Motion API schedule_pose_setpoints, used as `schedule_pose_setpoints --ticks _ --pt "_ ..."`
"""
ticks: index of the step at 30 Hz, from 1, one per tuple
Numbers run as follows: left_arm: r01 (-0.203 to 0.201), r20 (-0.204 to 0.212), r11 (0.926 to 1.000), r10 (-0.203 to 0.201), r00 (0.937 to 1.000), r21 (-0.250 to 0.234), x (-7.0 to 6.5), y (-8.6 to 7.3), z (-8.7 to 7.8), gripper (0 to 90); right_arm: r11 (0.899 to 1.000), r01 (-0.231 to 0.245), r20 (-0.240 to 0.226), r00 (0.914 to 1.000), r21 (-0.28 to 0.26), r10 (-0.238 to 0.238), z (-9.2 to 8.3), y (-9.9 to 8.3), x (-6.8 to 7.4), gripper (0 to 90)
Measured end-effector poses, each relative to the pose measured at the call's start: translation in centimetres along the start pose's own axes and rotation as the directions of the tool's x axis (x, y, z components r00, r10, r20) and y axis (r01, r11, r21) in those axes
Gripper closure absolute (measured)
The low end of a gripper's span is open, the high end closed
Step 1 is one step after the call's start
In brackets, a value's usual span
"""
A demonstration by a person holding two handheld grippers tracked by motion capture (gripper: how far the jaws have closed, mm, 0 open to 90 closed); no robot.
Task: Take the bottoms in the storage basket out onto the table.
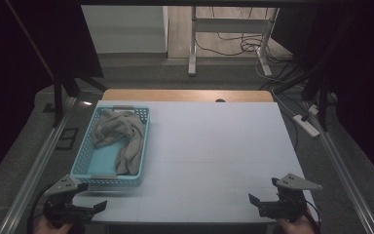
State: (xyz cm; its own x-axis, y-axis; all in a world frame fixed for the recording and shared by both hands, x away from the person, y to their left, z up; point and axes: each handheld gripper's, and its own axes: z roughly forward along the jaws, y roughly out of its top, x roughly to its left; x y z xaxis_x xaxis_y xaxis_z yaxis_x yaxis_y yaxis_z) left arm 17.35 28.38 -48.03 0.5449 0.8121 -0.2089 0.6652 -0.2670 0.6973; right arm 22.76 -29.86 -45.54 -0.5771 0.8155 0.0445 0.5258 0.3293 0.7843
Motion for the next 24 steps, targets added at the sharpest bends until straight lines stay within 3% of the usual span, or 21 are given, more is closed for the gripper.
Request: schedule_pose_setpoints --ticks 7,24 --pt "0.017 0.012 0.9999 -0.017 0.9998 0.002 0.21 0.02 0.03 1.7 1.0 -0.009 -0.004 1.0 -0.008 0.009 -0.09 -0.05 -0.11 2.0" --pt "0.003 0.026 1.0 -0.003 0.9997 0.002 0.17 0.02 0.01 1.1 1.0 -0.017 0.008 0.9998 -0.003 0.017 -0.04 -0.03 -0.16 2.0"
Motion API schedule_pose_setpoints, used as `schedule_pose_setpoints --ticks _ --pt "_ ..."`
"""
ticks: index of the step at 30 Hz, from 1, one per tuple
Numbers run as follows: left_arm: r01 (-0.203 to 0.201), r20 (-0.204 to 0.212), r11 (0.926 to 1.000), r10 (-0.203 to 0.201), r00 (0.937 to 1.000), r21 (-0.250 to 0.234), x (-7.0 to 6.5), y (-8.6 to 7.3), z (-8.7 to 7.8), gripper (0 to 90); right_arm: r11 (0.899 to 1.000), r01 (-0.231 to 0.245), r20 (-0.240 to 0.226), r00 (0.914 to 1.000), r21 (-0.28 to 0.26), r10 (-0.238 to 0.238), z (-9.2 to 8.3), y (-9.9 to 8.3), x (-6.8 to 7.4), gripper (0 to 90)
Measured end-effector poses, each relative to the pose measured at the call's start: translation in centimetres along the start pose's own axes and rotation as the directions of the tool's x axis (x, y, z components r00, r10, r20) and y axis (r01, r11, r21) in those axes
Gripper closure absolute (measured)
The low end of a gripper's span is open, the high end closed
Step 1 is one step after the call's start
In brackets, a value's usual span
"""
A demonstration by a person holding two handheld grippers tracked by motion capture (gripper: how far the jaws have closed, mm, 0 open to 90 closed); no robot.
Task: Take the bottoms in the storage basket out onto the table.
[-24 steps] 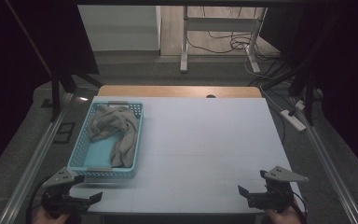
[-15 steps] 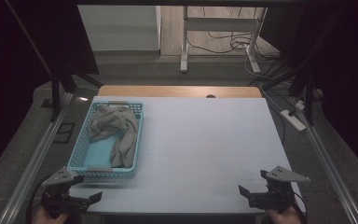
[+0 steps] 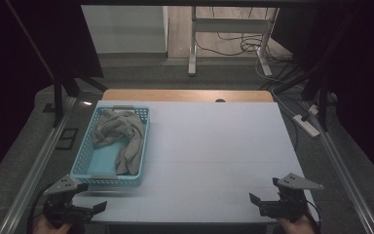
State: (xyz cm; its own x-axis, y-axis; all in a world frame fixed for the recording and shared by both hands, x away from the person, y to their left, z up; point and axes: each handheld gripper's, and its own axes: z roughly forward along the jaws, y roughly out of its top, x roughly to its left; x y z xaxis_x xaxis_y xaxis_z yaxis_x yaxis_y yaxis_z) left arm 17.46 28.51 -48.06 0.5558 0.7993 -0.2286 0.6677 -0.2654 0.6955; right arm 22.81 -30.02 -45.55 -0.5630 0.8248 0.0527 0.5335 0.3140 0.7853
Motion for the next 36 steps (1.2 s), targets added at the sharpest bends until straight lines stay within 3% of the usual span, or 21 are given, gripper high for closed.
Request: schedule_pose_setpoints --ticks 6,10,14,26,36 --pt "-0.023 0.005 0.9996 0.024 0.9997 -0.016 -0.3 0.1 -0.1 0.3 1.0 0.002 0.002 1.0 0.008 -0.002 0.1 0.0 0.1 2.0" --pt "-0.054 -0.02 0.9977 0.053 0.9984 -0.041 -0.5 0.2 -0.4 0.0 1.0 0.003 0.002 1.0 0.012 -0.003 0.1 0.1 0.1 2.0" --pt "-0.043 0.01 0.997 0.044 0.999 -0.063 -0.4 0.3 -0.4 0.0 1.0 0.008 0.002 1.0 0.016 -0.008 0.2 0.1 0.1 2.0" --pt "-0.043 0.028 0.9963 0.045 0.9986 -0.074 -0.2 0.4 -0.2 0.0 1.0 0.009 0.0 1.0 0.019 -0.009 0.2 0.1 0.1 2.0" --pt "-0.072 0.067 0.9921 0.079 0.9947 -0.103 -0.5 1.3 0.0 0.0 1.0 0.004 -0.002 1.0 0.027 -0.004 0.3 0.1 0.1 2.1"
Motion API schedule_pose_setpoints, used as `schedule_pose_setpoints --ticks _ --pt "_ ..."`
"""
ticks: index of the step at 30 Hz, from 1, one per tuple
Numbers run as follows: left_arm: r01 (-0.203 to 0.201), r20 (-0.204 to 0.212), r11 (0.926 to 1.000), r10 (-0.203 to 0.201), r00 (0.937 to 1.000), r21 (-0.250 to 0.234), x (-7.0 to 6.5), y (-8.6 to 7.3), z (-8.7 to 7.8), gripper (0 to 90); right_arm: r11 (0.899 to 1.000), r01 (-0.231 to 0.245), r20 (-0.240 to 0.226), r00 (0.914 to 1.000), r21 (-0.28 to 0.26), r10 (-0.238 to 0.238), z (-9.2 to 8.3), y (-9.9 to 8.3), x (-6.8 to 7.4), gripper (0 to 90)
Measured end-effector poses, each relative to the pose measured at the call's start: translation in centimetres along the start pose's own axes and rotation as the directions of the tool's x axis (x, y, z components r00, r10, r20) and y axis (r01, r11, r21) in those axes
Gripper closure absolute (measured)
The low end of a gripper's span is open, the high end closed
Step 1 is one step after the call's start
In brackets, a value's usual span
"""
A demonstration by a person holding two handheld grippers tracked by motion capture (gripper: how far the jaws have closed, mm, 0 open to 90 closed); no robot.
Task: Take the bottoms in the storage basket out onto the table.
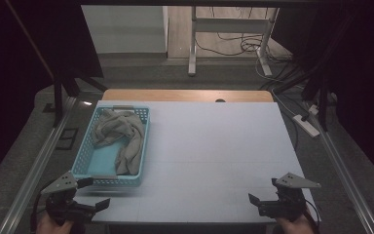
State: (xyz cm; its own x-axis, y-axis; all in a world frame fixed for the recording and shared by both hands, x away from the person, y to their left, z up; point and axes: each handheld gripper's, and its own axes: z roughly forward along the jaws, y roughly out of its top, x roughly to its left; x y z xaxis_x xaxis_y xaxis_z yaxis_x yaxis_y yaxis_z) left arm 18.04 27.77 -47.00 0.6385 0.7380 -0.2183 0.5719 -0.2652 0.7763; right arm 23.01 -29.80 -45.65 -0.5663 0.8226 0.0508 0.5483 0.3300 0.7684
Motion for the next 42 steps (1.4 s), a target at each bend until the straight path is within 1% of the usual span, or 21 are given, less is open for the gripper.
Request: schedule_pose_setpoints --ticks 3,6,7,8,11,12,13,17,18,22,23,24,28,32,33,36,38,39,42 --pt "-0.014 -0.002 0.9999 0.014 0.9999 -0.002 -0.1 0.2 0.1 0.0 1.0 0.0 -0.001 1.0 0.001 0.0 0.0 0.0 0.0 2.1" --pt "-0.014 0.01 0.9999 0.014 0.9999 -0.006 0.0 0.3 0.3 0.0 1.0 -0.001 -0.003 1.0 0.002 0.001 0.0 0.0 0.0 2.1" --pt "-0.01 0.028 0.9999 0.01 0.9996 -0.014 0.2 0.3 0.4 0.0 1.0 -0.001 -0.003 1.0 0.002 0.001 0.0 0.0 0.0 2.1" --pt "-0.003 0.034 0.9999 0.004 0.9994 -0.013 0.3 0.4 0.4 0.0 1.0 -0.001 -0.003 1.0 0.002 0.001 0.0 0.0 0.0 2.1" --pt "0.008 0.034 0.9999 -0.008 0.9994 -0.013 0.4 0.4 0.5 0.0 1.0 0.001 -0.003 1.0 0.002 -0.001 0.0 0.0 0.0 2.1" --pt "0.019 0.033 0.9998 -0.019 0.9993 -0.008 0.4 0.5 0.5 0.0 1.0 0.001 -0.003 1.0 0.002 -0.001 0.0 0.0 0.0 2.1" --pt "0.019 0.028 0.9998 -0.019 0.9994 -0.007 0.5 0.5 0.5 0.0 1.0 0.002 -0.003 1.0 0.002 -0.002 0.0 0.0 0.0 2.1" --pt "0.014 0.015 0.9999 -0.014 0.9998 -0.008 0.5 0.7 0.5 0.0 1.0 0.001 -0.004 1.0 0.002 -0.001 0.0 0.0 0.0 2.1" --pt "0.007 0.003 0.9999 -0.007 1.0 -0.007 0.5 0.8 0.5 0.0 1.0 0.001 -0.005 1.0 0.003 -0.001 0.0 0.0 0.0 2.1" --pt "0.005 -0.007 0.9999 -0.006 1.0 -0.012 0.5 1.0 0.6 0.0 1.0 0.003 -0.004 1.0 0.003 -0.003 0.0 0.0 0.0 2.1" --pt "0.001 -0.022 1.0 -0.001 0.9998 -0.001 0.5 1.3 0.7 0.0 1.0 0.004 -0.004 1.0 0.003 -0.004 0.1 0.0 0.0 2.1" --pt "-0.002 -0.029 1.0 0.002 0.9996 -0.001 0.5 1.4 0.8 0.0 1.0 0.004 -0.005 1.0 0.004 -0.004 0.1 0.0 0.0 2.1" --pt "-0.01 -0.023 0.9999 0.01 0.9997 -0.003 0.6 2.0 1.0 0.0 1.0 0.0 -0.003 1.0 0.002 0.0 0.0 0.0 0.0 2.1" --pt "-0.021 -0.03 0.9997 0.022 0.9993 0.008 0.7 2.2 1.3 0.0 1.0 -0.004 -0.005 1.0 -0.003 0.004 0.0 0.0 -0.1 2.1" --pt "-0.03 -0.02 0.9996 0.03 0.9994 0.001 0.7 2.4 1.5 0.0 1.0 -0.003 -0.005 1.0 -0.001 0.003 0.0 0.0 -0.1 2.1" --pt "-0.032 -0.014 0.9994 0.031 0.9994 -0.011 0.8 2.7 1.9 0.0 1.0 -0.001 -0.006 1.0 -0.001 0.001 0.0 0.0 -0.1 2.1" --pt "-0.038 -0.016 0.9993 0.038 0.9992 -0.005 0.9 2.9 2.0 0.0 1.0 0.0 -0.005 1.0 0.001 0.0 0.0 0.0 -0.1 2.1" --pt "-0.053 -0.03 0.9986 0.053 0.9981 0.003 0.9 3.3 2.2 0.0 1.0 0.001 -0.005 1.0 0.002 -0.001 0.1 0.0 0.0 2.1" --pt "-0.057 -0.027 0.9984 0.057 0.998 -0.001 1.1 3.7 2.6 0.0 1.0 0.001 -0.005 1.0 0.001 -0.001 0.1 0.0 0.0 2.1"
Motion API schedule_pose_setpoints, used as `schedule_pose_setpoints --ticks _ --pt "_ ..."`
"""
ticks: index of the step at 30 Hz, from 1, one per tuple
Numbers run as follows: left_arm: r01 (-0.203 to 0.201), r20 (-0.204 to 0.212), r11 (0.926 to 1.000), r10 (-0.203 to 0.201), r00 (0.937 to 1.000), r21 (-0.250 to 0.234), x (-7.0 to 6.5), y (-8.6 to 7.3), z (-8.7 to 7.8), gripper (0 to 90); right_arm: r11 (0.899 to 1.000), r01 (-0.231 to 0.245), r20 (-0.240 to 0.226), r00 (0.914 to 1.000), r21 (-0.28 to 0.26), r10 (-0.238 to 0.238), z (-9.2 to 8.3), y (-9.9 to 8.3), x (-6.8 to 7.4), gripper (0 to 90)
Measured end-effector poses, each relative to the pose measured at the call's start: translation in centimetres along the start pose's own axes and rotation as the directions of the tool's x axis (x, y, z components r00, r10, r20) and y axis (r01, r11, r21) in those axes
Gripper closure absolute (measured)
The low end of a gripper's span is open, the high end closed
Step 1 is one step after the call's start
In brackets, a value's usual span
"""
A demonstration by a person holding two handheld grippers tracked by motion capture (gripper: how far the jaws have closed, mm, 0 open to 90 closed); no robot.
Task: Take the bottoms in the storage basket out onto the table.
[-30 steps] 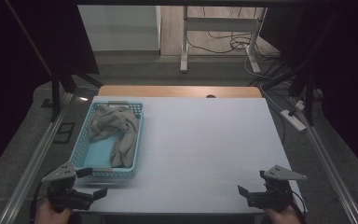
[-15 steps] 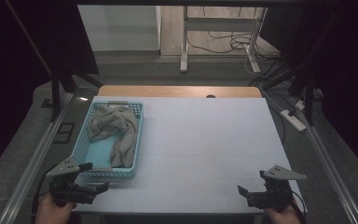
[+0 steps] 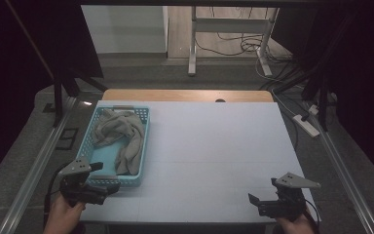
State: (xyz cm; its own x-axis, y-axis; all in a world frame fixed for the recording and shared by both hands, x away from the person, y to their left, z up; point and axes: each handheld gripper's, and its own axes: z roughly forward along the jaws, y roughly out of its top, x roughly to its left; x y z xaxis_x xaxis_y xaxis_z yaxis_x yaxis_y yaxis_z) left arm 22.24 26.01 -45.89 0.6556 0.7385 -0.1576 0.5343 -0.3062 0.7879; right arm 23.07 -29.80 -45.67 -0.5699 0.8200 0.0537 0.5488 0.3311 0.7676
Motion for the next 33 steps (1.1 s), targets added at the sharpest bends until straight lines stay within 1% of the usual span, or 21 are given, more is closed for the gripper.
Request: schedule_pose_setpoints --ticks 2,3,6,8,10,11,12,15,19,21,24,25,26,27,29,32,33 --pt "0.001 0.001 1.0 -0.001 1.0 -0.002 0.1 0.1 0.1 0.0 1.0 0.001 -0.001 1.0 0.0 -0.001 0.0 0.0 0.0 2.1" --pt "0.0 0.005 1.0 0.0 1.0 0.008 0.2 0.3 0.4 0.0 1.0 0.001 -0.001 1.0 0.001 -0.001 0.0 0.0 0.0 2.1" --pt "0.002 0.004 1.0 -0.002 1.0 0.009 0.3 0.5 0.6 0.0 1.0 0.002 -0.002 1.0 0.001 -0.002 0.0 0.0 0.0 2.1" --pt "0.017 0.012 0.9999 -0.017 0.9998 0.004 0.4 0.8 0.8 0.0 1.0 0.001 -0.003 1.0 0.001 -0.001 0.0 0.0 0.0 2.1" --pt "0.023 0.013 0.9997 -0.023 0.9997 0.01 0.6 1.1 0.9 0.0 1.0 -0.001 -0.003 1.0 -0.003 0.001 0.0 0.0 0.0 2.1" --pt "0.023 0.013 0.9997 -0.023 0.9997 0.01 0.6 1.1 0.9 0.0 1.0 -0.003 -0.003 1.0 -0.004 0.003 0.0 0.0 0.0 2.1" --pt "0.018 0.006 0.9996 -0.018 0.9998 0.021 0.8 1.4 1.0 0.0 1.0 -0.004 -0.003 1.0 -0.004 0.004 0.0 0.0 -0.1 2.1" --pt "0.021 0.007 0.9993 -0.022 0.9997 0.03 1.0 1.7 1.2 0.0 1.0 -0.008 -0.005 1.0 -0.004 0.008 0.0 0.0 -0.1 2.1" --pt "0.028 0.018 0.9993 -0.028 0.9994 0.025 1.3 2.0 1.3 0.0 1.0 -0.003 -0.004 1.0 0.0 0.003 0.0 0.0 -0.1 2.1" --pt "0.019 0.007 0.9989 -0.019 0.9998 0.043 1.6 2.3 1.6 0.0 1.0 -0.001 -0.004 1.0 0.002 0.001 0.0 0.0 -0.1 2.1" --pt "0.02 0.005 0.9986 -0.02 0.9998 0.049 1.9 2.4 1.8 0.0 1.0 0.0 -0.006 1.0 0.004 0.0 0.1 0.0 0.0 2.1" --pt "0.031 0.011 0.9981 -0.032 0.9994 0.054 2.2 2.6 2.0 0.0 1.0 0.002 -0.007 1.0 0.004 -0.002 0.1 0.0 0.0 2.1" --pt "0.031 0.011 0.9981 -0.032 0.9994 0.054 2.2 2.6 2.0 0.0 1.0 0.002 -0.007 1.0 0.004 -0.002 0.1 0.0 0.0 2.1" --pt "0.034 0.0 0.9973 -0.034 0.9994 0.065 2.4 2.9 2.1 0.0 1.0 0.002 -0.007 1.0 0.004 -0.002 0.1 0.0 0.0 2.1" --pt "0.035 -0.005 0.9968 -0.035 0.9994 0.073 2.6 3.0 2.2 0.0 1.0 0.0 -0.007 1.0 0.006 0.0 0.1 0.0 -0.1 2.1" --pt "0.056 -0.017 0.9939 -0.055 0.9983 0.094 3.3 3.5 2.5 0.0 1.0 0.001 -0.008 1.0 0.007 -0.001 0.1 0.0 -0.1 2.1" --pt "0.057 -0.024 0.9935 -0.055 0.9982 0.099 3.4 3.6 2.6 0.0 1.0 0.001 -0.009 1.0 0.007 -0.001 0.1 0.0 0.0 2.1"
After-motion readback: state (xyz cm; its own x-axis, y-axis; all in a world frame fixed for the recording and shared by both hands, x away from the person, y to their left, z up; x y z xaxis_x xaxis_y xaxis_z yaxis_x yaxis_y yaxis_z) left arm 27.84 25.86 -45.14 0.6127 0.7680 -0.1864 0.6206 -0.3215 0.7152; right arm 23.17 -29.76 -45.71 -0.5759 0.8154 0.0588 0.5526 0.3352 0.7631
